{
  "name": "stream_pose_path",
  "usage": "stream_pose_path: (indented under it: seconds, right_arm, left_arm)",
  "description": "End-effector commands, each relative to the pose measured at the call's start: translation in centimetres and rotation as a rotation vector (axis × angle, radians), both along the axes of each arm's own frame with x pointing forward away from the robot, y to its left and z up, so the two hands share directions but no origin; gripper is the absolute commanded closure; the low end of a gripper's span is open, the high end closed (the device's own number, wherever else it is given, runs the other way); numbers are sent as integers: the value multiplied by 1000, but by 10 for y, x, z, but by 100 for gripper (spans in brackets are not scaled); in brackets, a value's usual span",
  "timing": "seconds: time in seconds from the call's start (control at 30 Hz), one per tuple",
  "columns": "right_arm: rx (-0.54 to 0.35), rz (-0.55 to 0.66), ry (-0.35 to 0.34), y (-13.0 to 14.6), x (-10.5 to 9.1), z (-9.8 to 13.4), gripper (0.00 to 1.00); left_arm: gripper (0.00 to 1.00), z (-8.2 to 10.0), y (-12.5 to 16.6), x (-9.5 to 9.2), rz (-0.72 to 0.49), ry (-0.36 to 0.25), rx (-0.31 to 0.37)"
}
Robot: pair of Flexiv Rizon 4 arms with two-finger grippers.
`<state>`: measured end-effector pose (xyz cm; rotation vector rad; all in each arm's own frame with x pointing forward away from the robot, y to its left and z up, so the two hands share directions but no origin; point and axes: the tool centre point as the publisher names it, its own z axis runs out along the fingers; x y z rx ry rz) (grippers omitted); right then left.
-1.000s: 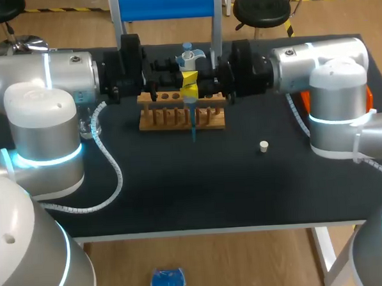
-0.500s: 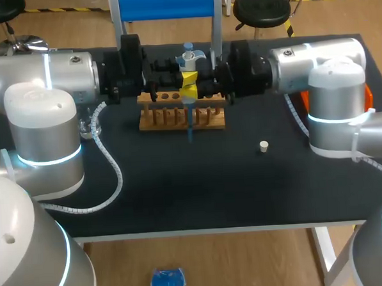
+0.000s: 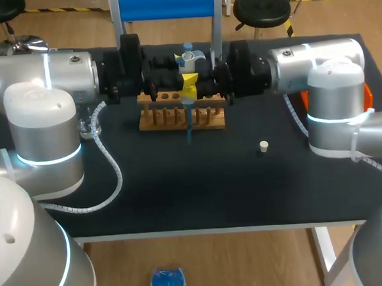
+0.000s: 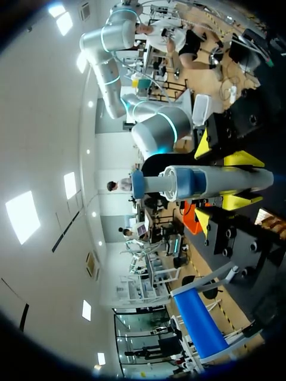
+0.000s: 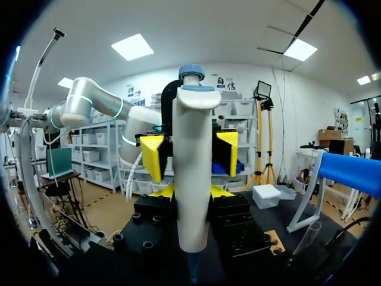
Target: Invert the test tube, pick up the pipette, mount the tip to pipette, aspirate from beaker and dispense into the tube, eject the tip, return the pipette, and cap with the stopper.
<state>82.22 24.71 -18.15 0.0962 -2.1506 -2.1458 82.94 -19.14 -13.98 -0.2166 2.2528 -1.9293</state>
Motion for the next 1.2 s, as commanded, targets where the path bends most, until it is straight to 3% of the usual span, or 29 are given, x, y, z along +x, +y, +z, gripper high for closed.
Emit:
stream_pose_path:
  seconds: [0.03,0.17,0.3,0.77,0.93,1.2]
  right_arm:
    - [-2,-7,-3,-3,0,1,100]
    - [-7,-10,-5,-18,4,5,100]
    - [-19,-23,-25,-51,12,14,100]
    - [-57,-123,-101,-226,36,59,100]
    - [-93,-196,-152,-271,37,64,100]
    - [-62,-250,-135,-330,40,62,100]
  left_arm:
    - [0,0,-1,1,-1,0,0]
    - [0,0,-1,1,-1,0,0]
    - [0,0,-1,1,-1,0,0]
    - [0,0,-1,1,-1,0,0]
    - [0,0,-1,1,-1,0,0]
    - [0,0,-1,1,-1,0,0]
